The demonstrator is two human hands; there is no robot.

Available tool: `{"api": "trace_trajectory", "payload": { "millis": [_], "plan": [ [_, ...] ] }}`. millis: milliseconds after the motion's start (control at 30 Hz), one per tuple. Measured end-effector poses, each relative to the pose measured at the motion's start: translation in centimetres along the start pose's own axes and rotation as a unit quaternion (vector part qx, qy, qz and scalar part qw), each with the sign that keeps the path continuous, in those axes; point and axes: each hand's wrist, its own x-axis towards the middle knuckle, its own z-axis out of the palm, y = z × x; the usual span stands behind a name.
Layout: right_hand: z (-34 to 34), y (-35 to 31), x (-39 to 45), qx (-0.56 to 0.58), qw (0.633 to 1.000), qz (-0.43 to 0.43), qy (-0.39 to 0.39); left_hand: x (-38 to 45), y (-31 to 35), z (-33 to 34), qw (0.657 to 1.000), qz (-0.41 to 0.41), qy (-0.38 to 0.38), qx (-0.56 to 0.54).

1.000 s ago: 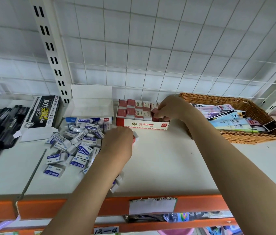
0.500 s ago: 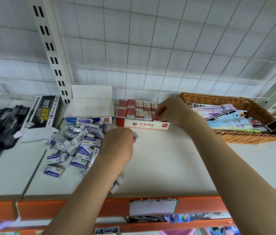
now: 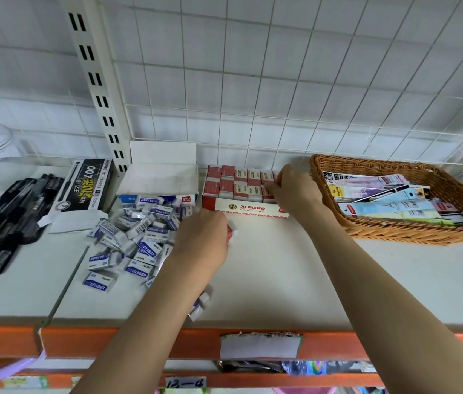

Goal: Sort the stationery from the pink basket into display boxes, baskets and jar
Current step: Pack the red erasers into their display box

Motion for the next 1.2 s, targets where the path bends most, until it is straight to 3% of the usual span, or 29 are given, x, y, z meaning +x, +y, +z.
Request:
{"api": "trace_trajectory", "payload": {
  "millis": [333,500,667,1033,1200],
  "plan": [
    [-1.1,0.3,-1.3,-0.012,0.993,-0.103,-0.052,0.6,-0.3,0.0,1.000,-0.004,-0.004,-0.010],
    [-0.9,1.6,-4.4,0.054,0.987,-0.124,0.083,1.3,0.4,-1.9,0.990,0.022,0.025,-0.136],
    [0.3,4.2,-7.9,0.118,0.977,-0.110,0.138,4.5,3.1,-3.7,0.981,0.034,0.046,-0.185],
    [2.0,7.9,-9.4,0.171,0.972,-0.085,0.135,11.6,9.9,-1.9,0.990,-0.059,-0.050,-0.119],
    [2.1,8.0,-9.3,0.182,0.969,-0.090,0.138,11.3,11.3,-1.5,0.995,-0.064,-0.036,-0.062]
  ]
}}
